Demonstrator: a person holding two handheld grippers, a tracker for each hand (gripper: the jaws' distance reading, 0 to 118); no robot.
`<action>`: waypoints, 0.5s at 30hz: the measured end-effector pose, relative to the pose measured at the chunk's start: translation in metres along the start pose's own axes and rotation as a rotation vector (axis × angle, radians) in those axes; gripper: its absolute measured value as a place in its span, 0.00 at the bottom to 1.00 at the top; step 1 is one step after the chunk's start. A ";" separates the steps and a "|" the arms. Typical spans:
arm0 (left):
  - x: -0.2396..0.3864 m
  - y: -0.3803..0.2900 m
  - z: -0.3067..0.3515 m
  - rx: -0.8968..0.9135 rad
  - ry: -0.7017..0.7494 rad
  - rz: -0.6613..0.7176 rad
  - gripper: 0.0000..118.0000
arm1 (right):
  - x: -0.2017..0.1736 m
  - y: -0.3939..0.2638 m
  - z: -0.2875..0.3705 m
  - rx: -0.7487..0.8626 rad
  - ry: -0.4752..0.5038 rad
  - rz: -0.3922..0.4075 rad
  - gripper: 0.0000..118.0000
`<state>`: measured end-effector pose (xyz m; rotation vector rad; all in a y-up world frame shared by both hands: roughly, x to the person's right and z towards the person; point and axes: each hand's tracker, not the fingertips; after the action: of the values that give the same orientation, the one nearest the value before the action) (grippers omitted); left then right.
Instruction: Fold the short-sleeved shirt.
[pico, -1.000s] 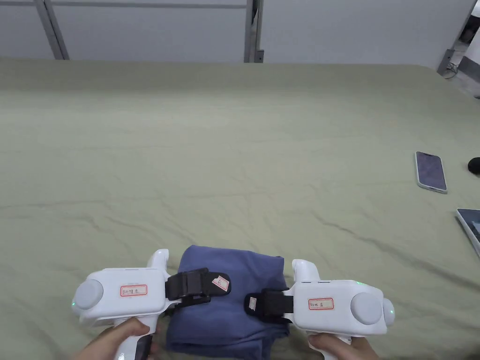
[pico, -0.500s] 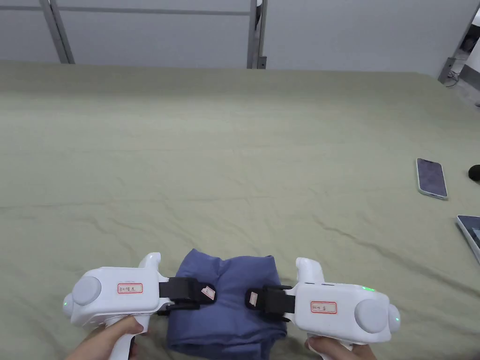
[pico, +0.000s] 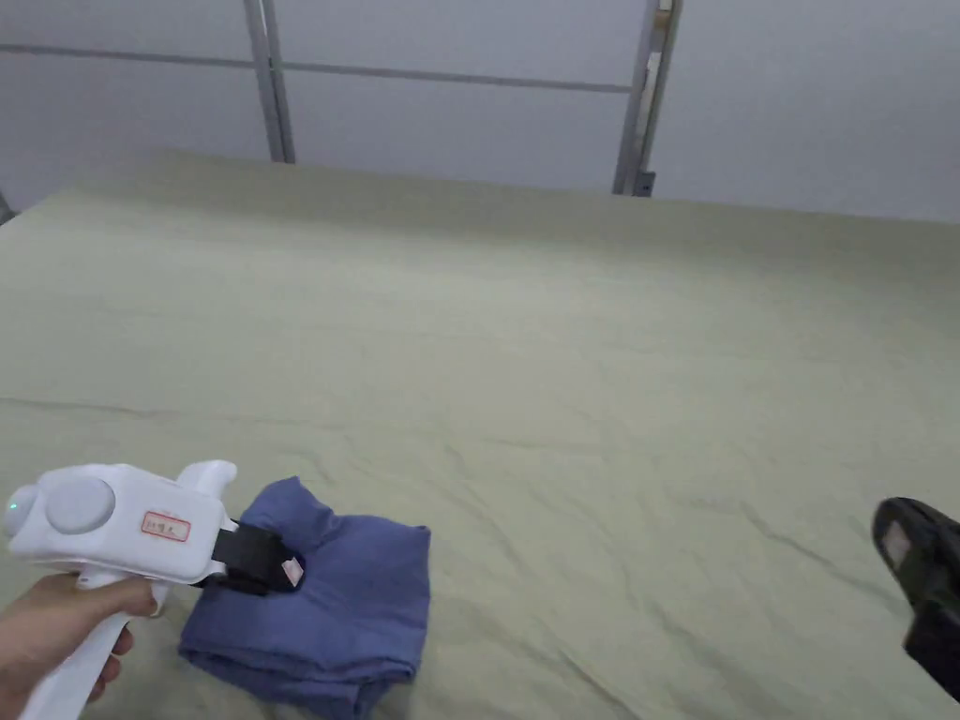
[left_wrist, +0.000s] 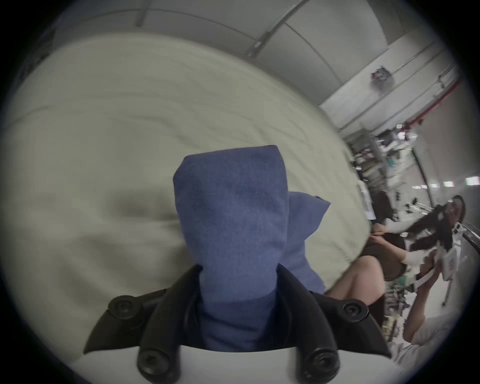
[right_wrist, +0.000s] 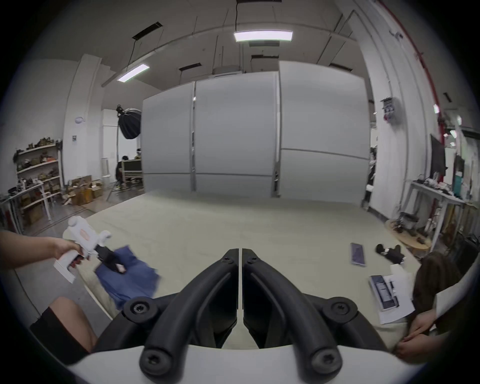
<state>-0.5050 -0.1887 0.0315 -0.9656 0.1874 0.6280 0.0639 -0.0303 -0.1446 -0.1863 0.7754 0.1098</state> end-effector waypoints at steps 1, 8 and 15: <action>-0.014 0.002 0.016 0.012 0.054 0.000 0.18 | 0.002 0.001 0.004 0.000 0.002 -0.008 0.04; -0.120 0.025 0.083 -0.078 0.419 -0.040 0.18 | 0.002 -0.006 0.009 -0.056 -0.044 -0.008 0.04; -0.145 0.019 0.077 -0.075 0.426 0.021 0.18 | -0.008 -0.013 0.000 -0.108 -0.040 -0.012 0.04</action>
<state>-0.6421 -0.1782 0.1225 -1.1639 0.5547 0.4437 0.0598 -0.0430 -0.1372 -0.2905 0.7290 0.1436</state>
